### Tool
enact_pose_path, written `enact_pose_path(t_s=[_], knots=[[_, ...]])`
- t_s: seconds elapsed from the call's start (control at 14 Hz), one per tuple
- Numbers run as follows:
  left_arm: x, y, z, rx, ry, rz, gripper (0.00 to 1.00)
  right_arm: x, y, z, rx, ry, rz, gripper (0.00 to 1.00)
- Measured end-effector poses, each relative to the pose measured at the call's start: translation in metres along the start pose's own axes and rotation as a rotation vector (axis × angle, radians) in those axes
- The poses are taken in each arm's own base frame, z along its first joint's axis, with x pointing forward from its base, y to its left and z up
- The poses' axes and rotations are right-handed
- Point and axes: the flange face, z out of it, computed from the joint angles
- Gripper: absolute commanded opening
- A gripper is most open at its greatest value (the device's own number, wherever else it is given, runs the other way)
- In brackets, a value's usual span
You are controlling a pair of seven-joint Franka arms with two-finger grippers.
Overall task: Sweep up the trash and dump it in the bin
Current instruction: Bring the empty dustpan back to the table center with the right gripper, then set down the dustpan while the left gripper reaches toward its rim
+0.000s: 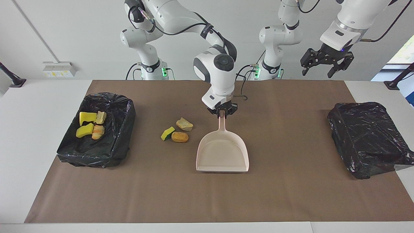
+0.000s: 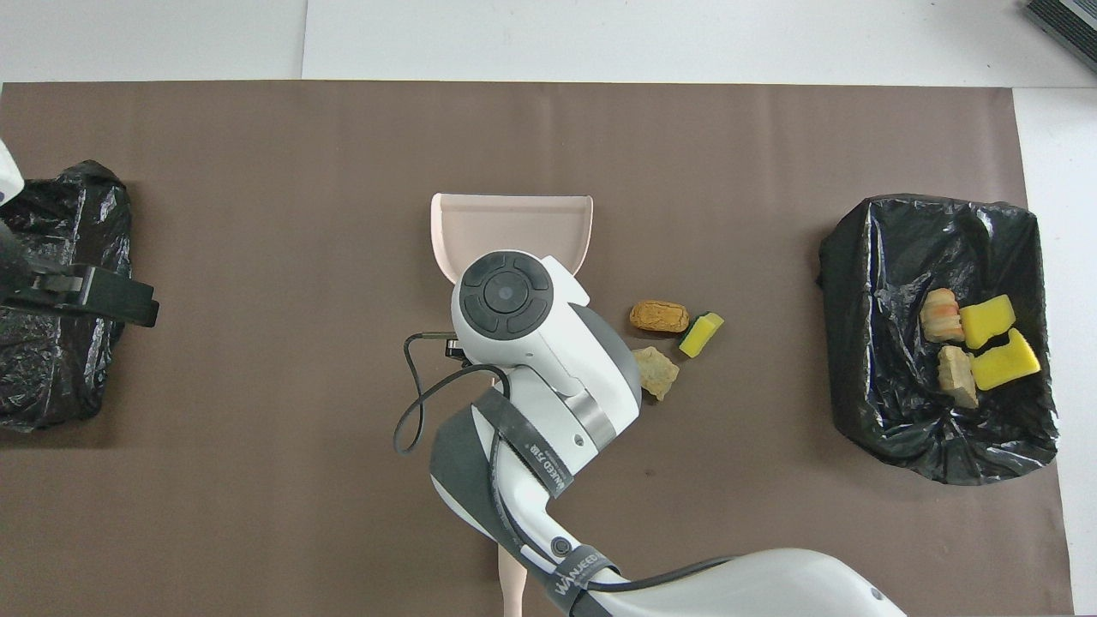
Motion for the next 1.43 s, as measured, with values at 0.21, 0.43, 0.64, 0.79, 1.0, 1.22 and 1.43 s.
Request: enact_pose_path(t_s=[0.21, 0.43, 0.64, 0.79, 1.0, 1.22, 1.43], knots=[[-0.001, 0.0, -0.001, 0.0, 0.001, -0.001, 1.0, 0.008, 0.002, 0.009, 0.007, 0.005, 0.012, 0.03], [-0.002, 0.0, -0.003, 0.001, 0.004, -0.001, 1.0, 0.01, 0.002, 0.013, 0.008, 0.007, 0.014, 1.0], [-0.002, 0.0, -0.003, 0.001, 0.004, -0.001, 1.0, 0.009, 0.0, 0.01, 0.004, 0.004, 0.008, 1.0], [-0.002, 0.0, -0.003, 0.001, 0.005, -0.001, 1.0, 0.01, 0.008, 0.003, -0.021, -0.02, 0.018, 1.0], [0.0, 0.002, 0.0, 0.0, 0.001, 0.004, 1.0, 0.009, 0.031, -0.04, -0.051, -0.046, 0.029, 1.0], [0.019, 0.012, 0.014, -0.003, 0.023, 0.027, 1.0, -0.02, 0.048, -0.108, -0.049, -0.066, 0.022, 1.0], [0.056, 0.053, 0.053, -0.015, 0.038, 0.099, 1.0, -0.069, 0.059, -0.141, -0.092, -0.137, -0.006, 1.0]])
